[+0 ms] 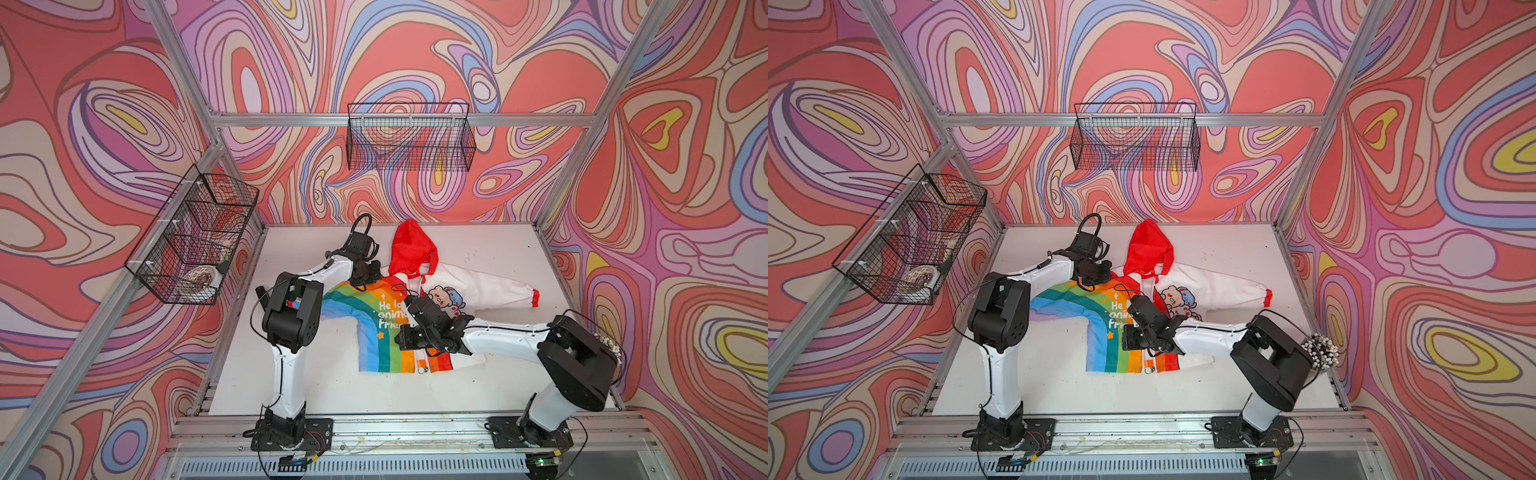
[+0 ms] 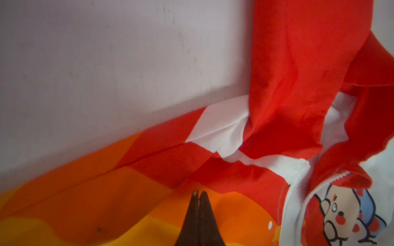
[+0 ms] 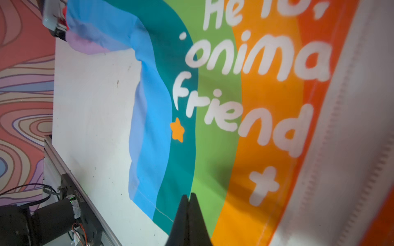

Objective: Unzip the jacket
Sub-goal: Smooth out the jacket at the center of the board.

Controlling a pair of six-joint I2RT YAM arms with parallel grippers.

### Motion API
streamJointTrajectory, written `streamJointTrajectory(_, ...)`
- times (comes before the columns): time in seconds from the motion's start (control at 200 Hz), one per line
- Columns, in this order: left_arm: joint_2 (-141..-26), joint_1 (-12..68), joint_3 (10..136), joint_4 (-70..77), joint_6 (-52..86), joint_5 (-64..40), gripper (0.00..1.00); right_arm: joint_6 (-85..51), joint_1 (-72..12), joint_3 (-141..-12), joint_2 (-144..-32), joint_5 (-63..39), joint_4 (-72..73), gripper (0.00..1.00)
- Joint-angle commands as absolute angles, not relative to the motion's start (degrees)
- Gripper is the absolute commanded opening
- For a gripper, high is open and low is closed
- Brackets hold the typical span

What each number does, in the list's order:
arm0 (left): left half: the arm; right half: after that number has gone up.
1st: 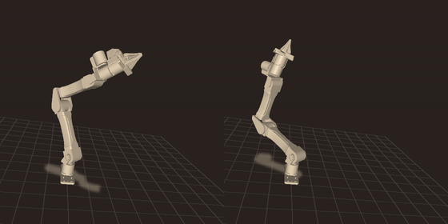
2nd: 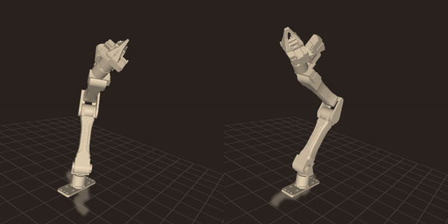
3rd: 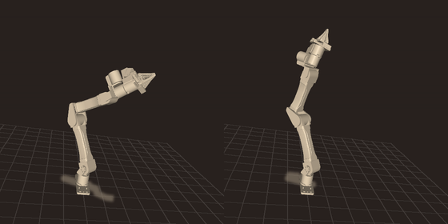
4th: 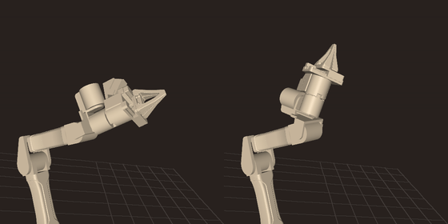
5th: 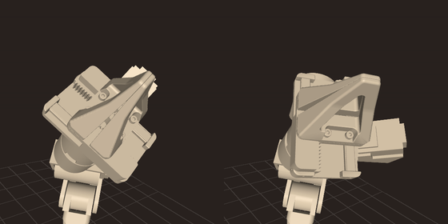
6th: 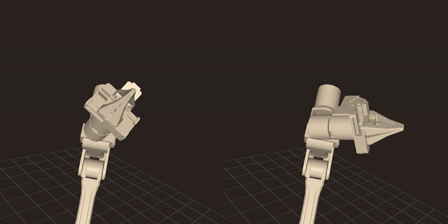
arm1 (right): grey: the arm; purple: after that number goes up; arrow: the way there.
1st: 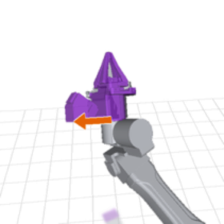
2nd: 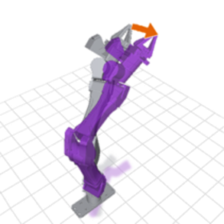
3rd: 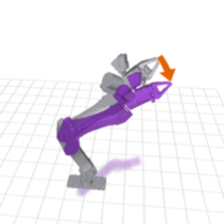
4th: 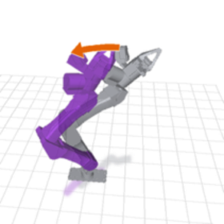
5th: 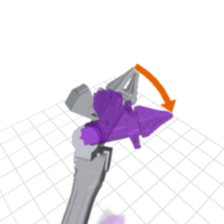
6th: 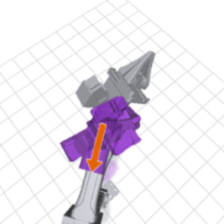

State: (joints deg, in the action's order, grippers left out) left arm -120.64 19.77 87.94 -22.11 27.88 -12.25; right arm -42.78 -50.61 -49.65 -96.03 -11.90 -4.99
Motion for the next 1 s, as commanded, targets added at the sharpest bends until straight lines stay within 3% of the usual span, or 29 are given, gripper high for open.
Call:
streamJointTrajectory(0.0, -124.0, 18.8, 91.4, -26.1, 29.9, -9.5, 0.00, -44.3, -52.7, -50.1, -98.3, -12.7, -4.2, 0.00)
streamJointTrajectory(0.386, -132.3, 17.9, 96.3, -31.2, 31.0, -8.4, 0.00, -44.5, -56.3, -48.1, -101.1, -10.0, -10.6, 0.00)
streamJointTrajectory(0.711, -133.5, 16.0, 95.3, -33.6, 33.3, -5.8, 0.00, -44.8, -59.8, -43.8, -100.8, -13.7, -9.8, 0.00)
streamJointTrajectory(0.911, -129.8, 15.4, 91.6, -30.0, 33.1, -8.9, 0.00, -41.6, -60.0, -44.8, -94.8, -10.4, -10.0, 0.00)
streamJointTrajectory(0.996, -125.9, 15.3, 89.7, -26.3, 32.4, -12.5, 0.08, -38.2, -59.9, -47.4, -89.7, -3.9, -12.8, 0.00)
